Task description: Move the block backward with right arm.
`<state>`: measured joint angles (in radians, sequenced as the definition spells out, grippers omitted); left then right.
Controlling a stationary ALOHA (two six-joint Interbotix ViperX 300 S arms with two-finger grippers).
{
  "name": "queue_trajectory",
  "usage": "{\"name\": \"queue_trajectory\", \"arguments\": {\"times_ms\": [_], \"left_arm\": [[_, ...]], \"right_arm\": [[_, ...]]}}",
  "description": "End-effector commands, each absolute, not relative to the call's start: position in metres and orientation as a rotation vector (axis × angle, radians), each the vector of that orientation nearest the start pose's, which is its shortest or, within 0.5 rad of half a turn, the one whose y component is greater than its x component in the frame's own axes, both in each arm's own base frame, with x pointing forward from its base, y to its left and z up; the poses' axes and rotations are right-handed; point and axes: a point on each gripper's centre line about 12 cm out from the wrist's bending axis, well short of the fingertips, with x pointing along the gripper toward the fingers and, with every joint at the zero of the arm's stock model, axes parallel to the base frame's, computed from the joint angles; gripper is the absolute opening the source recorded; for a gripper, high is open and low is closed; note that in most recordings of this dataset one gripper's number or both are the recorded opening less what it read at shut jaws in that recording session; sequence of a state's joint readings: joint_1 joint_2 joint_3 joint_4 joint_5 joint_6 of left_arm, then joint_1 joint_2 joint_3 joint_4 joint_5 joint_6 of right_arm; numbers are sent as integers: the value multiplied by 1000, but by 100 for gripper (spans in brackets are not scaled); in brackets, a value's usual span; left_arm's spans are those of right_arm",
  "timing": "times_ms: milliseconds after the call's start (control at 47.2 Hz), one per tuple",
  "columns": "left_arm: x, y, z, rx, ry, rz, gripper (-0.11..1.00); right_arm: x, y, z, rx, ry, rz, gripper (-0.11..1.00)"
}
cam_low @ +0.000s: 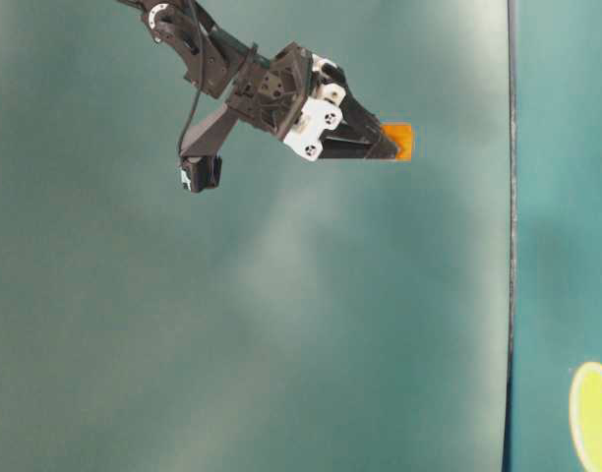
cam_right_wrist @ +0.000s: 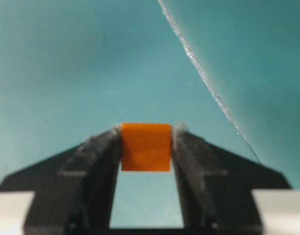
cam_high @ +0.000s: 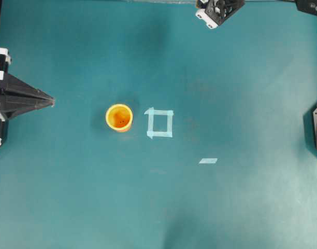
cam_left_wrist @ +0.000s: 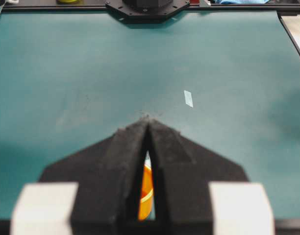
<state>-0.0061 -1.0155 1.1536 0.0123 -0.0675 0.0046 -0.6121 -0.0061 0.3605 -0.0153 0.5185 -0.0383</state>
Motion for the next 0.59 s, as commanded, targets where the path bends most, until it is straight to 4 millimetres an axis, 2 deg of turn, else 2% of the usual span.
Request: {"name": "queue_trajectory", "arguments": {"times_ms": [0, 573], "left_arm": [[193, -2, 299, 18, 37, -9, 0], [193, -1, 299, 18, 40, -7, 0]], "right_arm": [[342, -242, 250, 201, 810, -565, 40], [342, -242, 250, 202, 811, -565, 40]]}}
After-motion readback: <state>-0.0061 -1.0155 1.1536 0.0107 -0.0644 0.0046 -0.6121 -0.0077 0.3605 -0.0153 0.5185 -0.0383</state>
